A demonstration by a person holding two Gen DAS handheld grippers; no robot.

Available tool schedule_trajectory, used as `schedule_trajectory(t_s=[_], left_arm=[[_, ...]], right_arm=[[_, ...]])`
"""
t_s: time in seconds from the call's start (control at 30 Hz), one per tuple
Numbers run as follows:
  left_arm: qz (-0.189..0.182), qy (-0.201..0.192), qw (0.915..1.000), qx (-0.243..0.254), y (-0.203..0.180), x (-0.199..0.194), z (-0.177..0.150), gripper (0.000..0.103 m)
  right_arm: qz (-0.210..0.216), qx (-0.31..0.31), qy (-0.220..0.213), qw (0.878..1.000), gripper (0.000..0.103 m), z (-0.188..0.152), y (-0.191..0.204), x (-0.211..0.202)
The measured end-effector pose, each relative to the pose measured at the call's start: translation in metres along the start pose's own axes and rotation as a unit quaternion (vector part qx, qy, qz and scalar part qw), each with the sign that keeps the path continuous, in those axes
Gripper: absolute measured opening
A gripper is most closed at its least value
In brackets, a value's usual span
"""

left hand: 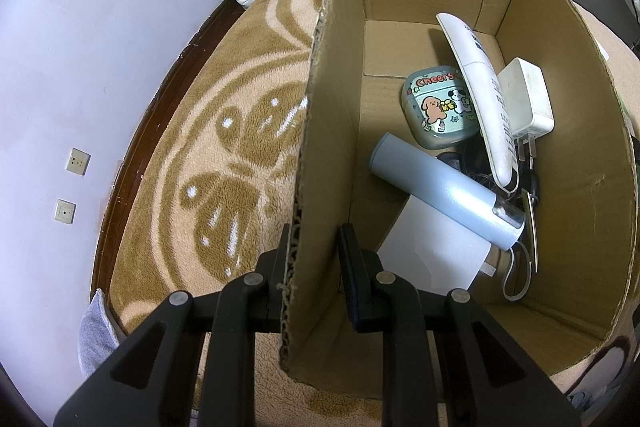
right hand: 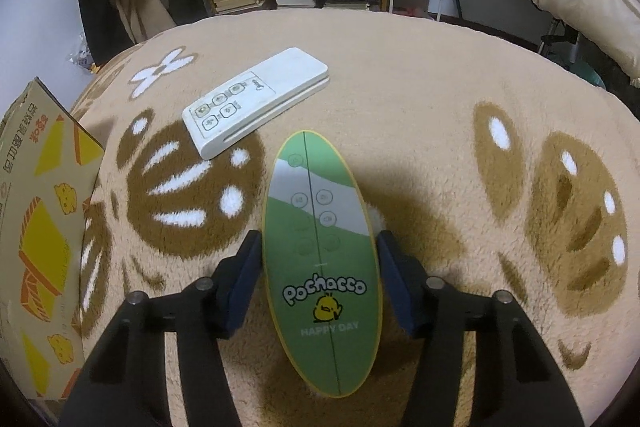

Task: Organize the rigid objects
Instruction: 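Return the right tool to the carpet and grasp the green Pochacco remote, then carry the green Pochacco remote over the box and release it inside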

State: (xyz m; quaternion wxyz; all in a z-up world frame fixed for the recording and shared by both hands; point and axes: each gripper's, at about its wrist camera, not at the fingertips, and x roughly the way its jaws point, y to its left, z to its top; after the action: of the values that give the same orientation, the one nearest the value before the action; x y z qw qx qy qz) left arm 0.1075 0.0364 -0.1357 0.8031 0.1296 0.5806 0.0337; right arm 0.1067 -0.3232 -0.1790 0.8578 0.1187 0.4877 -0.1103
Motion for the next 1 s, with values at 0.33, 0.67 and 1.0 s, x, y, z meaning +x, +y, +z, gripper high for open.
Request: schedule_trajectory(t_s=[0.33, 0.67, 1.0], left_arm=[[0.000, 0.000, 1.0000, 0.000, 0.000, 0.000, 0.000, 0.021], [0.000, 0.000, 1.0000, 0.000, 0.000, 0.000, 0.000, 0.021], [0.000, 0.000, 1.0000, 0.000, 0.000, 0.000, 0.000, 0.021]], right_arm=[[0.014, -0.020, -0.008, 1.000, 0.061, 0.002, 0.022, -0.009], [0.035, -0.044, -0.033, 0.998, 0.061, 0.009, 0.046, -0.033], [0.087, -0.075, -0.070, 0.991, 0.061, 0.022, 0.086, -0.071]])
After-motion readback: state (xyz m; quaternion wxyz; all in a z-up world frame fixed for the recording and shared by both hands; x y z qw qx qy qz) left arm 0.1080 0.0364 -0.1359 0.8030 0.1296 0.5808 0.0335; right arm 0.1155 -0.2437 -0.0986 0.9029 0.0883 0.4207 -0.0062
